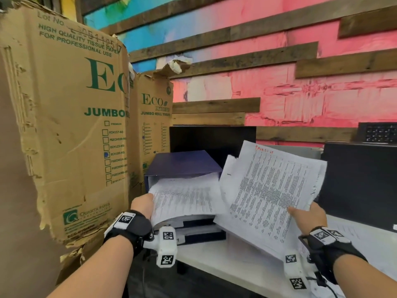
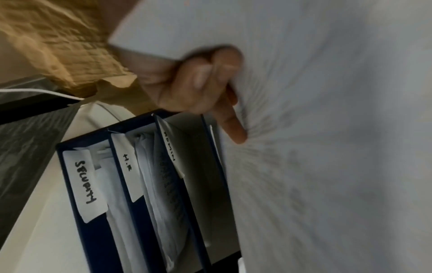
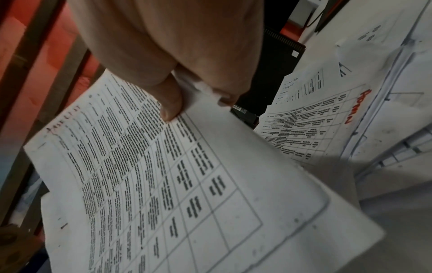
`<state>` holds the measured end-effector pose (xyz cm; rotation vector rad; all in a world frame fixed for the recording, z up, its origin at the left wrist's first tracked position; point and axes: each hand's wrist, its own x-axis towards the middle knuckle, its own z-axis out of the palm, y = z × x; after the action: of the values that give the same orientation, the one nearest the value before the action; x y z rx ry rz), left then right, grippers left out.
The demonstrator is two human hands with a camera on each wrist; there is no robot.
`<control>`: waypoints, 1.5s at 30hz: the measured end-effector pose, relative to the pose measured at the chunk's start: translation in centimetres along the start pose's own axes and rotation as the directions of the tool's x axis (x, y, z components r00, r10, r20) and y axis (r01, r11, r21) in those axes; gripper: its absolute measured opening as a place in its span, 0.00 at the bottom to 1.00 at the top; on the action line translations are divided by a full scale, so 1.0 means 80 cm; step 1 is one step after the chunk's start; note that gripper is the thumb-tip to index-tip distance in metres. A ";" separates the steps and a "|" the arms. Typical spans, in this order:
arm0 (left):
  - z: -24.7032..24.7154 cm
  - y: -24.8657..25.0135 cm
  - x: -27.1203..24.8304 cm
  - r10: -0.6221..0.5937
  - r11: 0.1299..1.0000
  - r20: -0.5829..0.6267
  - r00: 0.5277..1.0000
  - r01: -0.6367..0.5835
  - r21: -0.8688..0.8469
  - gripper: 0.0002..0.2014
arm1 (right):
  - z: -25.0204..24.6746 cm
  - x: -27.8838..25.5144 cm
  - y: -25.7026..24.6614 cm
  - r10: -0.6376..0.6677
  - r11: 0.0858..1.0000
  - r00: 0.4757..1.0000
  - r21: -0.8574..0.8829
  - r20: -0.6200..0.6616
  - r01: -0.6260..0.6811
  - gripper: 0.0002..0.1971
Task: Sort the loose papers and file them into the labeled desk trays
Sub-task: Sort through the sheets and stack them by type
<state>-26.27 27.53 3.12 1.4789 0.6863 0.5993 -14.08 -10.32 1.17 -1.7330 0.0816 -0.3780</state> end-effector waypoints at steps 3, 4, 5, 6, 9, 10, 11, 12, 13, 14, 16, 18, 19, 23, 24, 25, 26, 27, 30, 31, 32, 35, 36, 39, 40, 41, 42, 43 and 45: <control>0.019 0.003 0.008 0.036 0.989 -0.052 0.998 -0.028 0.143 0.21 | -0.002 0.005 0.001 0.012 1.000 1.000 0.025 0.001 -0.012 0.17; 0.026 0.004 0.008 0.070 0.974 -0.067 0.995 -0.054 0.218 0.20 | -0.002 0.006 0.002 0.012 0.999 1.000 0.030 0.006 -0.013 0.17; 0.033 0.005 0.008 0.063 0.966 -0.088 0.994 -0.039 0.254 0.18 | -0.002 0.008 0.003 0.010 0.999 1.000 0.035 0.007 -0.010 0.18; 0.038 0.009 0.006 0.033 0.962 -0.092 0.995 -0.007 0.272 0.17 | -0.003 0.010 0.003 0.008 0.999 1.000 0.037 0.005 -0.008 0.18; 0.048 0.007 0.029 0.038 0.943 -0.107 0.994 0.000 0.332 0.16 | 0.000 0.016 0.005 0.005 0.999 1.000 0.037 0.005 -0.005 0.19; 0.051 0.007 0.035 0.034 0.956 -0.113 0.993 0.001 0.293 0.17 | 0.001 0.018 0.006 0.006 0.999 1.000 0.036 0.006 -0.006 0.19; 0.056 0.003 0.043 0.052 0.950 -0.104 0.993 -0.017 0.312 0.20 | 0.002 0.020 0.008 0.007 0.999 1.000 0.031 0.006 -0.007 0.19; 0.060 0.000 0.053 0.065 0.948 -0.106 0.992 -0.028 0.317 0.24 | 0.003 0.022 0.010 0.009 1.000 1.000 0.023 0.003 -0.009 0.18; 0.066 0.002 0.056 0.058 0.964 -0.135 0.989 -0.020 0.266 0.24 | 0.004 0.025 0.012 0.011 1.000 1.000 0.016 -0.004 -0.011 0.18; 0.072 0.002 0.061 0.070 0.981 -0.168 0.983 -0.037 0.190 0.21 | 0.005 0.028 0.016 0.016 1.000 1.000 0.009 -0.015 -0.015 0.18; 0.079 0.003 0.062 0.094 0.996 -0.246 0.965 -0.092 0.019 0.14 | 0.006 0.034 0.021 0.028 1.000 0.999 -0.004 -0.039 -0.028 0.18; 0.084 0.005 0.059 0.094 0.992 -0.332 0.939 -0.118 -0.054 0.08 | 0.006 0.041 0.027 0.048 0.999 0.997 -0.018 -0.059 -0.049 0.17; 0.086 0.004 0.060 0.069 0.990 -0.368 0.927 -0.108 -0.086 0.12 | 0.007 0.045 0.030 0.059 0.998 0.996 -0.020 -0.063 -0.060 0.17; 0.095 0.009 0.063 0.183 0.982 -0.342 0.922 -0.190 0.011 0.13 | 0.011 0.054 0.038 0.079 0.997 0.996 0.002 -0.045 -0.079 0.18; 0.097 0.013 0.060 0.220 0.976 -0.302 0.927 -0.209 0.067 0.11 | 0.013 0.056 0.039 0.081 0.997 0.996 0.012 -0.038 -0.081 0.18; 0.099 0.018 0.059 0.238 0.971 -0.254 0.937 -0.221 0.094 0.11 | 0.015 0.057 0.040 0.082 0.997 0.996 0.019 -0.030 -0.081 0.18; 0.102 0.021 0.058 0.248 0.968 -0.203 0.947 -0.236 0.080 0.10 | 0.017 0.058 0.040 0.082 0.996 0.996 0.027 -0.022 -0.082 0.18; 0.105 0.024 0.056 0.230 0.972 -0.146 0.962 -0.222 0.069 0.11 | 0.019 0.059 0.042 0.082 0.996 0.997 0.037 -0.013 -0.081 0.18; 0.111 0.022 0.058 0.213 0.934 -0.015 0.977 -0.200 0.296 0.23 | 0.024 0.061 0.046 0.076 0.996 0.997 0.053 0.021 -0.077 0.18; 0.111 0.022 0.059 0.228 0.840 0.032 0.973 -0.213 0.500 0.27 | 0.025 0.062 0.048 0.074 0.996 0.997 0.050 0.027 -0.075 0.18; 0.110 0.022 0.062 0.246 0.681 0.082 0.966 -0.233 0.695 0.29 | 0.026 0.064 0.049 0.072 0.996 0.997 0.043 0.031 -0.073 0.18; 0.110 0.034 0.059 0.290 0.305 0.126 0.949 -0.217 0.927 0.25 | 0.028 0.066 0.052 0.072 0.996 0.996 0.046 0.046 -0.074 0.18; 0.112 0.039 0.056 0.300 0.244 0.110 0.948 -0.188 0.951 0.24 | 0.029 0.067 0.053 0.075 0.995 0.996 0.057 0.053 -0.078 0.18; 0.120 0.039 0.059 0.317 0.155 0.103 0.943 -0.159 0.975 0.17 | 0.032 0.068 0.053 0.083 0.993 0.994 0.083 0.072 -0.089 0.19; 0.122 0.038 0.059 0.316 0.140 0.129 0.940 -0.180 0.974 0.16 | 0.033 0.068 0.052 0.078 0.993 0.994 0.082 0.076 -0.084 0.19; 0.124 0.037 0.060 0.320 0.129 0.162 0.934 -0.212 0.969 0.17 | 0.034 0.067 0.051 0.074 0.993 0.994 0.082 0.078 -0.081 0.19; 0.127 0.036 0.060 0.315 0.111 0.206 0.927 -0.251 0.961 0.20 | 0.034 0.067 0.050 0.070 0.993 0.994 0.084 0.082 -0.077 0.19; 0.131 0.035 0.058 0.294 0.079 0.248 0.923 -0.282 0.956 0.26 | 0.035 0.067 0.050 0.066 0.993 0.994 0.087 0.085 -0.074 0.19; 0.136 0.035 0.054 0.217 0.038 0.299 0.929 -0.314 0.949 0.38 | 0.036 0.067 0.049 0.064 0.993 0.994 0.091 0.094 -0.073 0.20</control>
<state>-15.21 23.33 5.41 3.0449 0.7876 0.2634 -7.60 -9.79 -1.98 -1.6474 0.0563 -0.2484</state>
